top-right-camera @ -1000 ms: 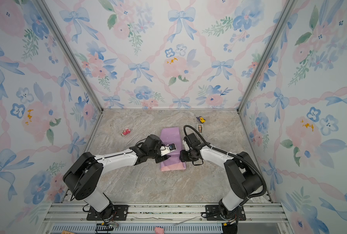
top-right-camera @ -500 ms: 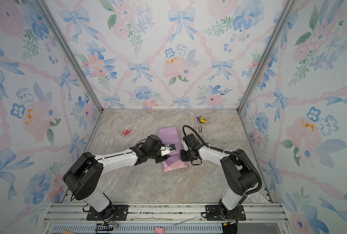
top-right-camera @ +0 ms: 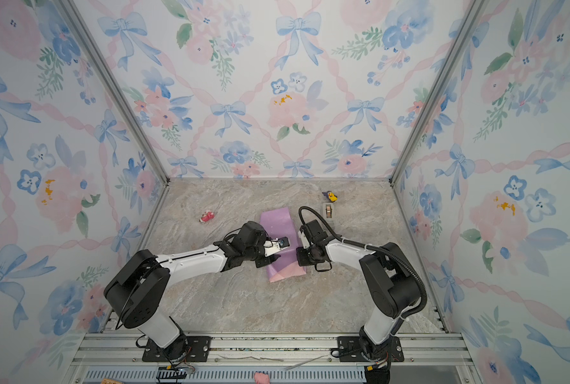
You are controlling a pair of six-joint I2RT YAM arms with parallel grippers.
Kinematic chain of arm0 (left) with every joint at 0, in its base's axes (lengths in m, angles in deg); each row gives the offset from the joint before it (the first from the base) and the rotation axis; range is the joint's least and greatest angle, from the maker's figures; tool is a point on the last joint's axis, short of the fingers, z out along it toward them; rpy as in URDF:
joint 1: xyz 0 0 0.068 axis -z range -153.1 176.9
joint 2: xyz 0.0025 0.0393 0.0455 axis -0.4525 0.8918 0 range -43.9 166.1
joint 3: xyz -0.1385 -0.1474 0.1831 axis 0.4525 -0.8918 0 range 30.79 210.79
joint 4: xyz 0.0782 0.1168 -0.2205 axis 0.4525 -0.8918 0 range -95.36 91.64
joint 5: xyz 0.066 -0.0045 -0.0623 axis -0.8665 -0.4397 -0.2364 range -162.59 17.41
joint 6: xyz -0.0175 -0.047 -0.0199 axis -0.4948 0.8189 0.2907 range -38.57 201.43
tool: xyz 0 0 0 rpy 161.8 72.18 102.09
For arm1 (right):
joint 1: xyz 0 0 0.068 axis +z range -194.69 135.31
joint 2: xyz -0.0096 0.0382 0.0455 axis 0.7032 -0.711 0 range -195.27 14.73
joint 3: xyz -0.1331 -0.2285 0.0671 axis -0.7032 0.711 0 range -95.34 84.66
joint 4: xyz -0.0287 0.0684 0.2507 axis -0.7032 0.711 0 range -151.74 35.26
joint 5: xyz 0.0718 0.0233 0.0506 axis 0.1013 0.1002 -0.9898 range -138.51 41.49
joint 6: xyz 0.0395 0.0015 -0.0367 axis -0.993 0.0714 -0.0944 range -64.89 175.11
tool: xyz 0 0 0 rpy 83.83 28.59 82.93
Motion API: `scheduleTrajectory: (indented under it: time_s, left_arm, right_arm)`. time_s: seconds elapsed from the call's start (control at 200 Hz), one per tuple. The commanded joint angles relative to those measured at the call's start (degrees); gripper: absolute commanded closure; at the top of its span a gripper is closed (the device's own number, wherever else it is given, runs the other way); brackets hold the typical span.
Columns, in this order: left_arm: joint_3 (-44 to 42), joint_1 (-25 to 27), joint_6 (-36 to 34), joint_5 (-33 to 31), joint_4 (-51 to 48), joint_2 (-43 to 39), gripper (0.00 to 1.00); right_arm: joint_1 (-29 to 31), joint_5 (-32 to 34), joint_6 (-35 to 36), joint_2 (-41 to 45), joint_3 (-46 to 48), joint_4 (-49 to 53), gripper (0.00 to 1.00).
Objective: Wrap the gift box in paper
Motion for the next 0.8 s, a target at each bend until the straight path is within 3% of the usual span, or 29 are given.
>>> scheduleTrajectory:
  time_s: [0.0,0.055,0.135,0.185,0.405,0.5,0.58,0.72,0.795]
  left_arm:
    - [-0.5,0.4,-0.8,-0.1,-1.4,1.3,0.54]
    - [-0.6,0.4,-0.8,-0.2,-1.4,1.2,0.54]
    - [-0.6,0.5,-0.8,-0.1,-1.3,1.2,0.54]
    - [-0.7,0.4,-0.7,0.0,-1.1,1.2,0.54]
    - [-0.8,0.5,-0.5,0.3,-1.1,1.3,0.54]
    - [-0.8,0.5,-0.6,0.1,-1.1,1.5,0.55]
    - [-0.9,0.5,-0.7,0.1,-1.0,1.5,0.55]
    - [-0.9,0.5,-1.0,0.1,-0.8,1.7,0.54]
    - [-0.8,0.6,-1.1,0.2,-0.9,1.7,0.54]
  right_arm:
    - [0.2,0.9,-0.5,-0.5,-0.1,0.0,0.89]
    - [0.1,0.9,-0.4,0.1,0.2,0.4,0.84]
    - [0.1,1.7,0.1,1.6,0.6,0.5,0.67]
    - [-0.1,1.8,0.7,2.0,0.4,0.5,0.65]
    - [0.0,1.4,1.7,-0.4,-1.0,0.9,1.00]
    - [0.3,1.6,1.7,0.2,-0.3,1.7,1.00]
    - [0.4,2.1,1.8,2.3,0.2,2.8,0.81]
    - [0.2,1.8,3.0,8.7,0.5,5.2,0.58]
    - [-0.3,0.8,3.4,10.5,0.1,5.4,0.54]
